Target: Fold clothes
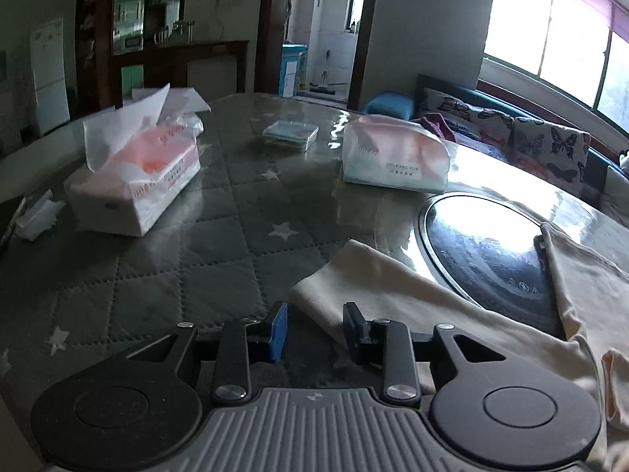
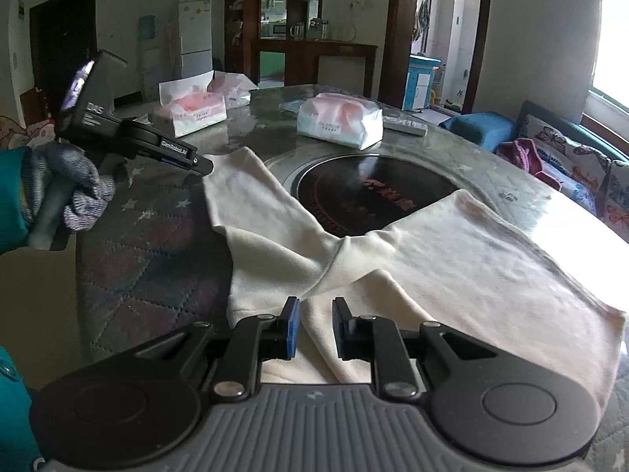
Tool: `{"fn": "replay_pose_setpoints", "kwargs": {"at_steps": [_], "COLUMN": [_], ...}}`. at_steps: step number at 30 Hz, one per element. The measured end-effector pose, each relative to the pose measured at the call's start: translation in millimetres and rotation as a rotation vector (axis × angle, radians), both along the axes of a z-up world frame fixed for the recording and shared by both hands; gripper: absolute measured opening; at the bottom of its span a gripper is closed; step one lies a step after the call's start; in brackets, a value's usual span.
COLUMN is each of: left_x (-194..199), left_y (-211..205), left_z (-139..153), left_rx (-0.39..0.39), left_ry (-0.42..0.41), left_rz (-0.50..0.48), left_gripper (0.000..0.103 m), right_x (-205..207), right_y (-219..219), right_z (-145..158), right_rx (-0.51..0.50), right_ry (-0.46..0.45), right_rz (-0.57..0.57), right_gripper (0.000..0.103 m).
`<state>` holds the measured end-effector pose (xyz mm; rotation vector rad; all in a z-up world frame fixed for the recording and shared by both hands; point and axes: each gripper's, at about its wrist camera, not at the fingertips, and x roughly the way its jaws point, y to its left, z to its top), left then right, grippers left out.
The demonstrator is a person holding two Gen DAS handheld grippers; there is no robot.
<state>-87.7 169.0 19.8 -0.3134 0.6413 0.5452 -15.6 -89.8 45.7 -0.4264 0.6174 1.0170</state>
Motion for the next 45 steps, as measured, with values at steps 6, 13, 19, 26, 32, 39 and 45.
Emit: {"fn": "replay_pose_setpoints", "kwargs": {"at_steps": [6,13,19,26,32,39,45], "left_x": [1,-2,9,22,39,47,46], "left_y": [2,-40,-104,-183,-239,-281,-299], "left_z": [8,65,109,125,106,71,50], "left_rx": [-0.025,-0.009,-0.002,-0.028,-0.078,-0.123,-0.145], "left_ry": [-0.052,-0.243,-0.358,-0.407,-0.354,-0.253,-0.167], "left_rz": [0.011,-0.131,-0.354,-0.613,-0.781,-0.903,-0.987], "left_gripper": [0.006,0.006,0.006,0.006,0.006,0.006,0.010], "right_x": [1,3,8,11,11,12,14], "right_y": [-21,-49,-80,-120,-153,-178,-187], "right_z": [8,16,17,17,12,7,6], "right_rx": [0.021,0.052,0.090,0.124,0.128,0.130,0.131], "right_ry": [-0.014,-0.025,-0.018,-0.017,-0.007,0.009,0.017], "right_rz": [-0.058,-0.137,-0.227,-0.331,-0.417,-0.492,-0.528], "right_gripper": [0.017,0.017,0.017,0.018,0.018,0.018,0.018]}}
